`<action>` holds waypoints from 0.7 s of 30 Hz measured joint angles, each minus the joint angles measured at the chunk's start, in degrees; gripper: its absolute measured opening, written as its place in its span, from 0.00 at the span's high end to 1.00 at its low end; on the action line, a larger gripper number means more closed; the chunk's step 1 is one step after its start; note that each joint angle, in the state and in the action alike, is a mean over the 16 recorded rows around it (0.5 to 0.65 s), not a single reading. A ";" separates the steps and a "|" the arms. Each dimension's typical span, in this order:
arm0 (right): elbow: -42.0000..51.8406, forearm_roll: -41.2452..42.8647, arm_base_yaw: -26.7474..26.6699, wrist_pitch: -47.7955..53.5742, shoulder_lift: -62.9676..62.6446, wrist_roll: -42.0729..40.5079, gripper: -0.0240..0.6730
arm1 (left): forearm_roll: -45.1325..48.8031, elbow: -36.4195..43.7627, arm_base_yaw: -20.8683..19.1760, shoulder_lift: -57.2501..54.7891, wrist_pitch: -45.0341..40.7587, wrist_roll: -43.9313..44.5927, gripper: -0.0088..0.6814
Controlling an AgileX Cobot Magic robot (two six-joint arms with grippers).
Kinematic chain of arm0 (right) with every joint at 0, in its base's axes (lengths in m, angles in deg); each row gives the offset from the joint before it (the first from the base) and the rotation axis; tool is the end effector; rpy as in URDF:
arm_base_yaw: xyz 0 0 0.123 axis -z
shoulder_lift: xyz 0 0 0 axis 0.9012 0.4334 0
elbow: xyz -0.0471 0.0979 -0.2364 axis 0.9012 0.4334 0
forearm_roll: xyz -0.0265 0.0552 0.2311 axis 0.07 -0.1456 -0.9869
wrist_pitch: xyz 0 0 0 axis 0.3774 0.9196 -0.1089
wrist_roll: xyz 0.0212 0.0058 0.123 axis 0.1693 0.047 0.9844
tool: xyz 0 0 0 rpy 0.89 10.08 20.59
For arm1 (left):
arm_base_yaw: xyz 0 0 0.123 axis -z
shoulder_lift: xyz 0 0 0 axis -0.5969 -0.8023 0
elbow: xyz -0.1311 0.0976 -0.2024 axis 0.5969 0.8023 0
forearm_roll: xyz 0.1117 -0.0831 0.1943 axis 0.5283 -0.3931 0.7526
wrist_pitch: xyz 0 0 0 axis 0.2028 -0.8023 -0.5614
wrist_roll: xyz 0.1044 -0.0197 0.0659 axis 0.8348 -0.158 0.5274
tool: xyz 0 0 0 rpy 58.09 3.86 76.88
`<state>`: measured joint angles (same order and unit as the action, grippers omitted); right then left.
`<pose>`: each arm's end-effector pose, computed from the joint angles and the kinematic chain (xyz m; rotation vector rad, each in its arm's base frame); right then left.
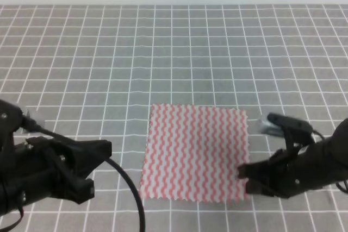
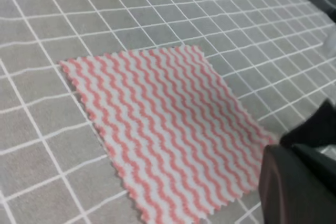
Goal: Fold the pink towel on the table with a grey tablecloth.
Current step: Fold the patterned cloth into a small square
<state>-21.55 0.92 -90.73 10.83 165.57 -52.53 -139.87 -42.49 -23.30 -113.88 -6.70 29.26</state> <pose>0.2374 0.1580 0.1199 -0.0234 2.8111 0.6605 0.1822 -0.1116 0.2347 0.4749 2.0153 -0.7893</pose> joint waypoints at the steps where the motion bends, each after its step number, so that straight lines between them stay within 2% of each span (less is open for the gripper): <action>1: -0.21 0.07 0.01 -0.06 -0.17 0.01 0.98 | 0.09 0.00 0.01 0.00 -0.01 0.43 0.99; 15: -6.18 0.38 0.08 -1.85 1.34 0.03 0.98 | 0.26 0.00 0.55 -2.98 -4.25 11.67 0.99; 21: -8.16 0.46 0.08 -2.80 2.62 0.02 0.98 | -0.98 0.00 3.80 -5.66 -4.04 18.27 0.99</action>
<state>-29.71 1.38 -90.65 8.03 168.19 -52.50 -140.85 -42.49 -19.50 -119.54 -10.74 47.54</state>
